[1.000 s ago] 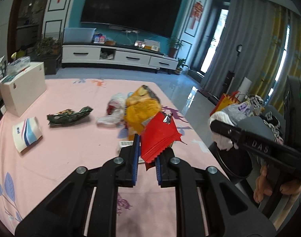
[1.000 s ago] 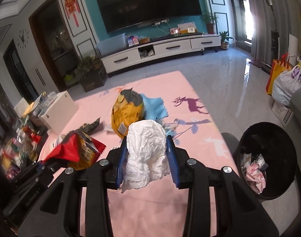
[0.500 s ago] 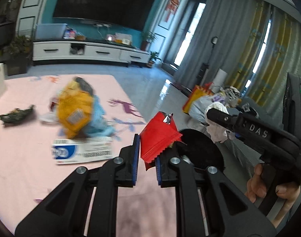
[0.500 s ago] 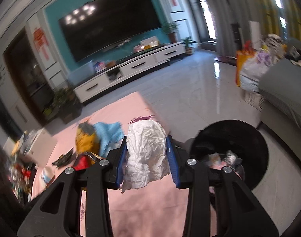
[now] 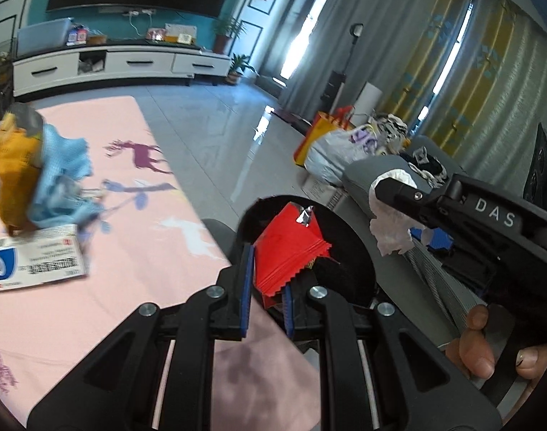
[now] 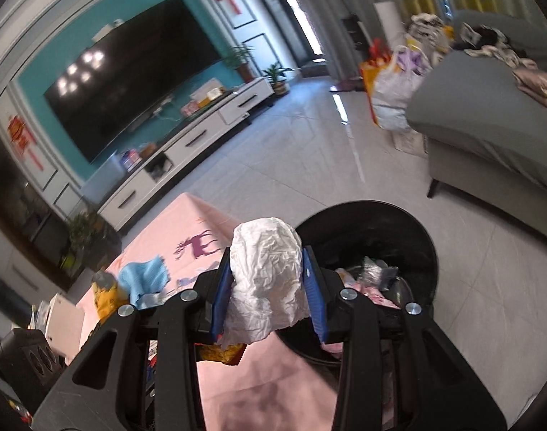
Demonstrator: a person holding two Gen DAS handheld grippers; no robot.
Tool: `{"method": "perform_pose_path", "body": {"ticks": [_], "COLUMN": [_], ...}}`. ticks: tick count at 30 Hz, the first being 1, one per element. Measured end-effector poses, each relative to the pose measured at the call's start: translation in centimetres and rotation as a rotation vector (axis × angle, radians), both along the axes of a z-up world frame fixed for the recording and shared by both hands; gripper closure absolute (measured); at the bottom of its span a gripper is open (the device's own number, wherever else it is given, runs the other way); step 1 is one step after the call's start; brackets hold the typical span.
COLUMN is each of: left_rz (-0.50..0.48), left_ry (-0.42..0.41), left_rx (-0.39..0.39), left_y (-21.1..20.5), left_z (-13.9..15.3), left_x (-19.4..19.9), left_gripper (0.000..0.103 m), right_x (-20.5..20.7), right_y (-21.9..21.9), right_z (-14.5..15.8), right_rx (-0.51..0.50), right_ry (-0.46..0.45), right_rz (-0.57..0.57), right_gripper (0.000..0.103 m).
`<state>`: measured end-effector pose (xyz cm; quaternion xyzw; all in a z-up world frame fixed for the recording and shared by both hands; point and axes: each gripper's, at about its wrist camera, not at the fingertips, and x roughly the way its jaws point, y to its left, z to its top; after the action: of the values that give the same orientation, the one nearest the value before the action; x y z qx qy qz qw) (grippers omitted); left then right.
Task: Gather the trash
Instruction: 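Carry the tissue and red wrapper over the black bin with both tools, then open both tools to drop the tissue and wrapper into the bin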
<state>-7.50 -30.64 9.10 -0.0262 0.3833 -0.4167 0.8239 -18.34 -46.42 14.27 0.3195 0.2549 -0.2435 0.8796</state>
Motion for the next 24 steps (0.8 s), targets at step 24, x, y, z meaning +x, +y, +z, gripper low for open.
{"method": "perform_pose_path", "body": {"ticks": [24], "left_rz": [-0.091], "left_ry": [0.014], "left_rx": [0.139], "left_y": [-8.4], "left_z": [-4.9], "left_x": [-1.0], "left_gripper": [0.088], "right_x": [-0.8], "right_y": [-6.1], "right_z": [-6.8], "right_rx": [0.211], "right_ry": [0.110], "right_rz": [-0.124], "right_gripper": [0.065]}}
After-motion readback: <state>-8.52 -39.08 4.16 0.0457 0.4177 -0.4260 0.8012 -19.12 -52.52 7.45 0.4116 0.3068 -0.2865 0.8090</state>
